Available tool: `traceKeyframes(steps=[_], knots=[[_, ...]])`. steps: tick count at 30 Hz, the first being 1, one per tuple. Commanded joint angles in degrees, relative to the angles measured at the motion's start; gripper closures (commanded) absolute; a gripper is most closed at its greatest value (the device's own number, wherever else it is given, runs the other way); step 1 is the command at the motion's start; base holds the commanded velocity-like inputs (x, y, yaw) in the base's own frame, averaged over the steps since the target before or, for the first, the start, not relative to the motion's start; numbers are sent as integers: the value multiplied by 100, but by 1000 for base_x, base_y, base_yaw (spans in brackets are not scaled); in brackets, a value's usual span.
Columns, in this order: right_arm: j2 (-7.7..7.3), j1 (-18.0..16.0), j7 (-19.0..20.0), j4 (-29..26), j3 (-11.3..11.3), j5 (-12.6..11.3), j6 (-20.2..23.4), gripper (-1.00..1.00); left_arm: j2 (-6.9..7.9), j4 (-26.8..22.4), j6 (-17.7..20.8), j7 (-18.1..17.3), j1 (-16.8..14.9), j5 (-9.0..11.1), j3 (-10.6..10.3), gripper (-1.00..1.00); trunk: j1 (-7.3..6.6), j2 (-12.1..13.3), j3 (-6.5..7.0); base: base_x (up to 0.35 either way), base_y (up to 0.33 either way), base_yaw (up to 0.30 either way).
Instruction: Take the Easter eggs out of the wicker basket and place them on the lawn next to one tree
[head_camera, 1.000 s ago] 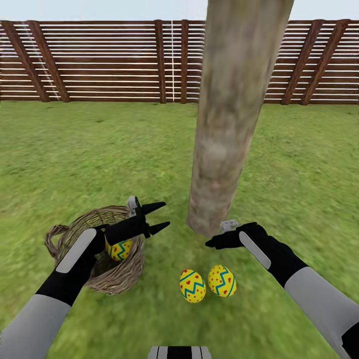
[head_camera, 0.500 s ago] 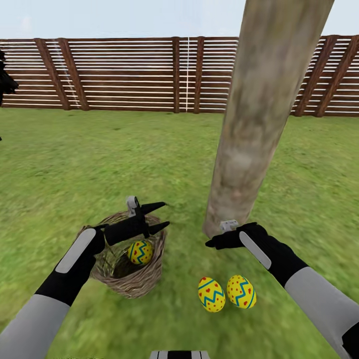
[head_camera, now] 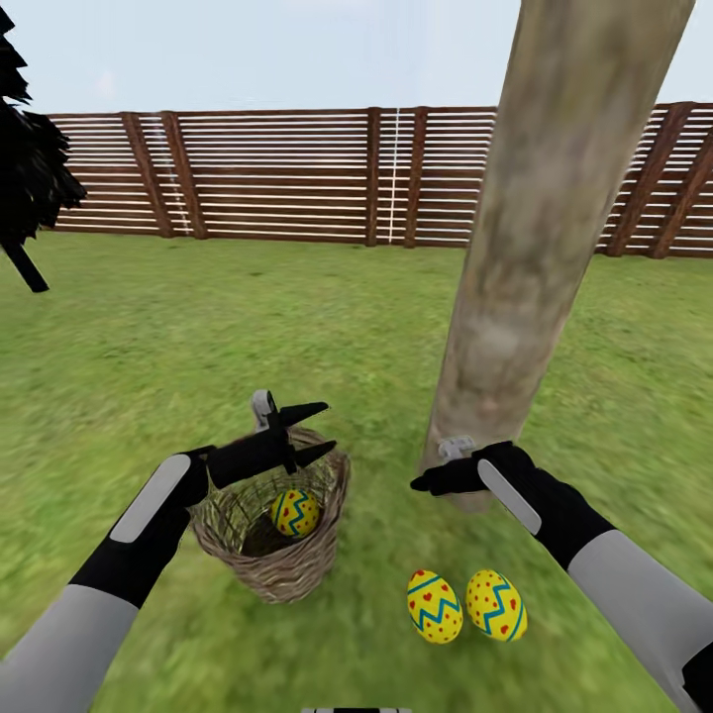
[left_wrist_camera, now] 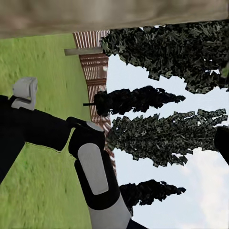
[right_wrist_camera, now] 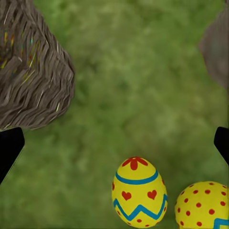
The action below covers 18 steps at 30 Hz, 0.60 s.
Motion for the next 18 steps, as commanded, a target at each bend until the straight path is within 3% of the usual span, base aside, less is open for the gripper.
traceKeyframes(steps=[1, 9, 18], knots=[[-6, -4, 32, -7, 10, 36, 16, -100, 3, 11, 1, -59, -6, -33, -11, -100, -3, 0, 18, 0, 0, 266], [-5, -4, 32, -7, 15, 36, 16, -100, 15, 28, -4, -52, -1, 120, -11, -100, -34, 31, 193, 0, 121, 288], [-5, -4, 33, -57, 11, 36, 8, -100, 12, 29, -7, -51, 6, 122, -11, -100, -232, 392, 354, 0, 7, 292]])
